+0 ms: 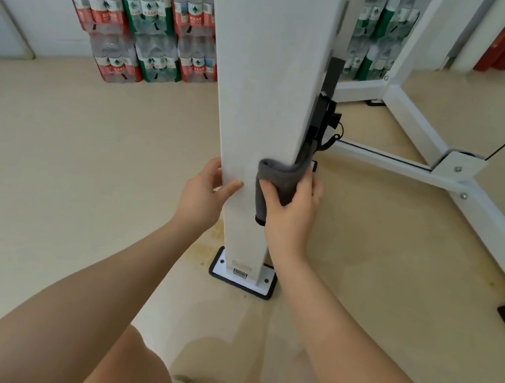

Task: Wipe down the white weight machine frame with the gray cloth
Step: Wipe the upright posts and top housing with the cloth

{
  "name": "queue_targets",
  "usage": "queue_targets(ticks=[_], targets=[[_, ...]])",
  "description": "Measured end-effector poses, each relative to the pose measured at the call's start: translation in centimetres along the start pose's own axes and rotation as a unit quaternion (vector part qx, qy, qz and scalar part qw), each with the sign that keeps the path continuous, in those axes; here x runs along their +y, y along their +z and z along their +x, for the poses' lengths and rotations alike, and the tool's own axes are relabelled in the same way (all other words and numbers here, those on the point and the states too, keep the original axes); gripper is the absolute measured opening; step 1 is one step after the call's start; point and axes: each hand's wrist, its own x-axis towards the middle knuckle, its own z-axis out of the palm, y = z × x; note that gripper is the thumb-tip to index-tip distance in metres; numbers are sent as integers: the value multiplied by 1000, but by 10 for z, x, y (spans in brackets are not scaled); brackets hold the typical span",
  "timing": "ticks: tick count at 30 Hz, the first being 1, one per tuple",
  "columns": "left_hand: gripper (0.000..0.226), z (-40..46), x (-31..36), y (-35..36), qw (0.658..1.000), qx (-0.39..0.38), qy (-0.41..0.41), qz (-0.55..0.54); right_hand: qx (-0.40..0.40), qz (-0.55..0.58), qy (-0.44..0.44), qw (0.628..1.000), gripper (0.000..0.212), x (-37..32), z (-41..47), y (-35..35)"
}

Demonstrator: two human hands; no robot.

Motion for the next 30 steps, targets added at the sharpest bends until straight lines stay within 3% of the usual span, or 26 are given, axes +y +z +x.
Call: queue_targets(ticks=[7, 14, 18, 26, 30], targets=[[38, -1, 16, -6, 999, 33, -1, 24, 55, 12, -126, 990, 70, -80, 33, -4], [32, -9, 51, -18, 989, 76, 99, -76, 20, -57, -44, 997, 73, -45, 13, -4], [42, -8, 64, -24, 984, 84, 152, -36, 46, -52, -19, 997, 66, -43, 6, 3], [37, 2, 127, -46, 961, 111, 236, -86, 77, -80, -136, 984, 62, -116, 39, -2], [49, 4, 130, -45, 968, 81, 201, -129, 44, -93, -158, 982, 66, -123, 47, -11]])
